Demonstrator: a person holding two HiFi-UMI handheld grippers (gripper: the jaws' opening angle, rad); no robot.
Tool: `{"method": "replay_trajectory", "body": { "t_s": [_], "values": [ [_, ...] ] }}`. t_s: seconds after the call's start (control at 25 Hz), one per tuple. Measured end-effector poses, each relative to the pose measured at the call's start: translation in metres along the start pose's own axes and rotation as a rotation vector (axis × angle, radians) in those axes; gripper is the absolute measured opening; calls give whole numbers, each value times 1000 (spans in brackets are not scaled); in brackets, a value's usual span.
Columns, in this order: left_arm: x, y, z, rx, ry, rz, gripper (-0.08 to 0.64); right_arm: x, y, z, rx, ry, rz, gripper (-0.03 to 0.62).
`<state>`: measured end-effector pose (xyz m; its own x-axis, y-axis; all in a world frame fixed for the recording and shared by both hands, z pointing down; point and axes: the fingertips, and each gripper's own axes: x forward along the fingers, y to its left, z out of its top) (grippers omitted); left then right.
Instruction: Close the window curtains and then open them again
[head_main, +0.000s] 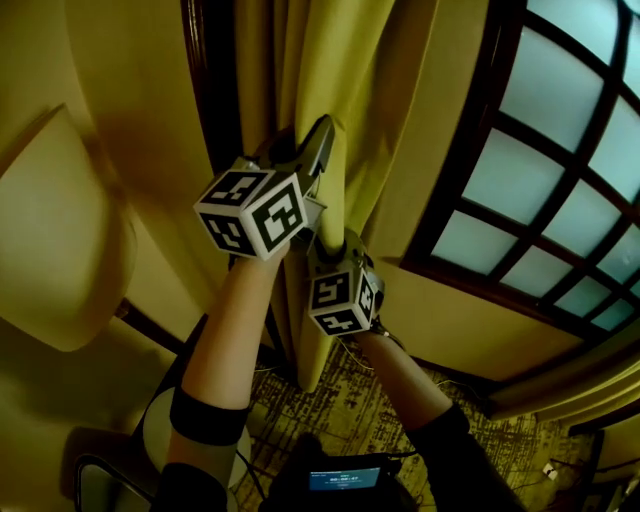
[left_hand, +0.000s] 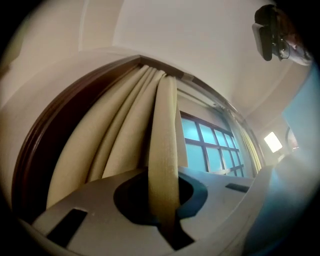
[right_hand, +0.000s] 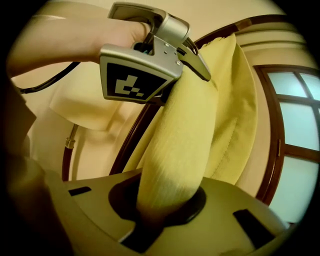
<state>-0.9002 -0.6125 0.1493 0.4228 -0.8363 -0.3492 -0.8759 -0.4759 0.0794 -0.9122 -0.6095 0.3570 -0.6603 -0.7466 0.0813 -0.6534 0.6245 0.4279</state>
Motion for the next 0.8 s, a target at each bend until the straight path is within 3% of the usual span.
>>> {"method": "replay_trajectory", "body": {
  "t_s": [0.12,0.28,0.4,0.52,0.8],
  "values": [
    [0,-32,-5,20,-15,-1,14,-31,-11,-8,19,-14,3,104],
    [-11,-70,-18,0,-37,36,212,-77,-22,-24,43,-22,-7,269],
    [-34,-94,-42,-5,7,97,242,-118,-33,-46,83,-4,-30,319],
    [-64,-126,-66,37,74,143,245,-168,-46,-70,139,31,-57,324],
    [-137,-201,-130,25,217,176,244,-290,-74,-126,238,121,-81,322]
  ]
}}
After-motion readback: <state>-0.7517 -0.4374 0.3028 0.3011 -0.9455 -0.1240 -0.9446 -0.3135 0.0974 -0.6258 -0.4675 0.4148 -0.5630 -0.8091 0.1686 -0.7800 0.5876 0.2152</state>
